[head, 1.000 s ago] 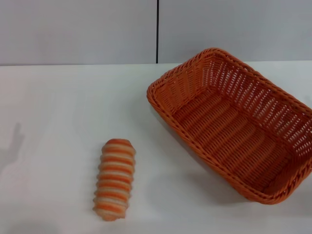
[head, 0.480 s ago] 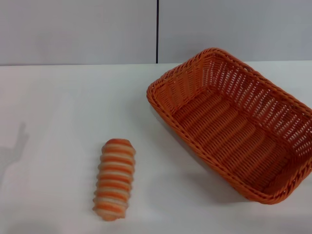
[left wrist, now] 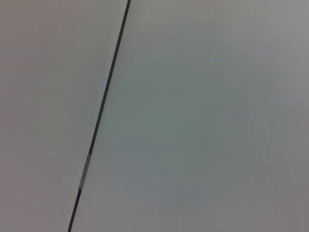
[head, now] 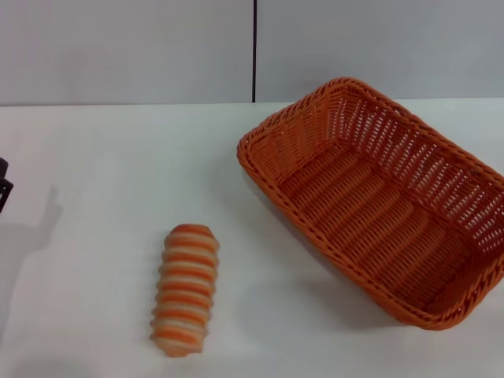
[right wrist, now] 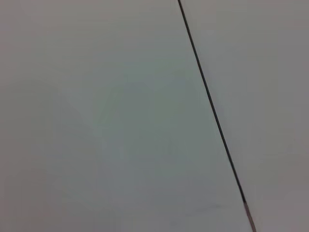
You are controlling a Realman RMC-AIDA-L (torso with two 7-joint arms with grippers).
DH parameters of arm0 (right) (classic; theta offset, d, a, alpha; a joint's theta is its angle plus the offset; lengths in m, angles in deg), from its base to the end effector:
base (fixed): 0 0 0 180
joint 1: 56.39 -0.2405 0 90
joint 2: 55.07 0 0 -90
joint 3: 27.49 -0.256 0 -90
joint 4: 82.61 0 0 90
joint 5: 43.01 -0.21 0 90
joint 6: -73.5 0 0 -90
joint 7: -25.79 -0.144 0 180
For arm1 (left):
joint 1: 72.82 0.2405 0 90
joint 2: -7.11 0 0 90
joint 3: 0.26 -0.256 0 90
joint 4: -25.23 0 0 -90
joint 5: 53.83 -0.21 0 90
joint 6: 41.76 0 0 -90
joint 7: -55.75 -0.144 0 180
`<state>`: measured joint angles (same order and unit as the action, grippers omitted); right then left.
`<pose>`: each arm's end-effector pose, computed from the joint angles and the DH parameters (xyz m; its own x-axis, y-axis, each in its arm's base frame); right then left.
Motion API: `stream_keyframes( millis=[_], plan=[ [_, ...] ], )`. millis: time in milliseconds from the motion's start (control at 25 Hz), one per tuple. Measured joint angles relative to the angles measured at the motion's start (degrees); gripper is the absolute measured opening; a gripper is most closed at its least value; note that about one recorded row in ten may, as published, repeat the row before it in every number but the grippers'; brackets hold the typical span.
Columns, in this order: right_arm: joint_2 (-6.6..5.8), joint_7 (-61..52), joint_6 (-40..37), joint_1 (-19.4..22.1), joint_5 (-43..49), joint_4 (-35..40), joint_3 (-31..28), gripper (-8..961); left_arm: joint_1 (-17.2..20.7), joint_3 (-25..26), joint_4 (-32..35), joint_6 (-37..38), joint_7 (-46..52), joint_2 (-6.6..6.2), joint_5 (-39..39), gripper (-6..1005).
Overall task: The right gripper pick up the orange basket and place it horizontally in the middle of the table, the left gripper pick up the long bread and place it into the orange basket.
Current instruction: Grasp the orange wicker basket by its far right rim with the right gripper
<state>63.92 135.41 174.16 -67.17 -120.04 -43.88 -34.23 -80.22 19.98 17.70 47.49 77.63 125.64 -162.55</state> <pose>0.3866 0.2023 0.1298 0.4842 0.0019 -0.8749 -0.8315 -0.3101 -0.4609 -0.3707 0.2028 0.0016 0.5273 -0.1076 0.8428 0.8379 -0.0988 -0.5368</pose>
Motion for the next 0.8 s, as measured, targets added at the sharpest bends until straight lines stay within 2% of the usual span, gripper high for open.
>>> stream_keyframes(
  millis=[120, 160, 200, 320, 400, 600, 800],
  plan=[
    [-0.14, -10.71, 0.89, -0.88, 2.91, 9.38, 1.45, 818, -0.56, -0.47, 0.44, -0.78, -0.04, -0.01, 0.00, 830],
    [-0.12, -17.00, 1.01, -1.22, 5.19, 15.17, 4.59, 818, -0.56, -0.47, 0.44, -0.78, -0.04, -0.01, 0.00, 830],
    [-0.12, -17.00, 1.01, -1.22, 5.19, 15.17, 4.59, 818, -1.05, -2.07, 1.31, -1.03, -0.31, -0.09, 0.00, 830],
    [-0.49, -26.72, 0.54, -2.14, 11.30, 23.15, 10.96, 818, -1.11, -3.90, 1.84, -0.50, -1.33, -0.19, -0.01, 830],
    [-1.80, -33.39, 0.31, -3.58, 17.03, 27.55, 14.69, 817, -1.21, -5.40, 2.33, -0.03, -3.49, -0.21, -0.01, 830],
    [-6.78, -47.05, 4.05, -8.52, 26.08, 31.59, 26.25, 817, -1.52, -6.13, 2.56, -0.12, -5.01, -0.29, 0.00, 829],
    [-8.81, -52.33, 6.63, -11.77, 26.76, 35.37, 31.01, 816, -1.38, -6.85, 2.94, 0.53, -4.74, -0.33, 0.00, 829]
  ],
)
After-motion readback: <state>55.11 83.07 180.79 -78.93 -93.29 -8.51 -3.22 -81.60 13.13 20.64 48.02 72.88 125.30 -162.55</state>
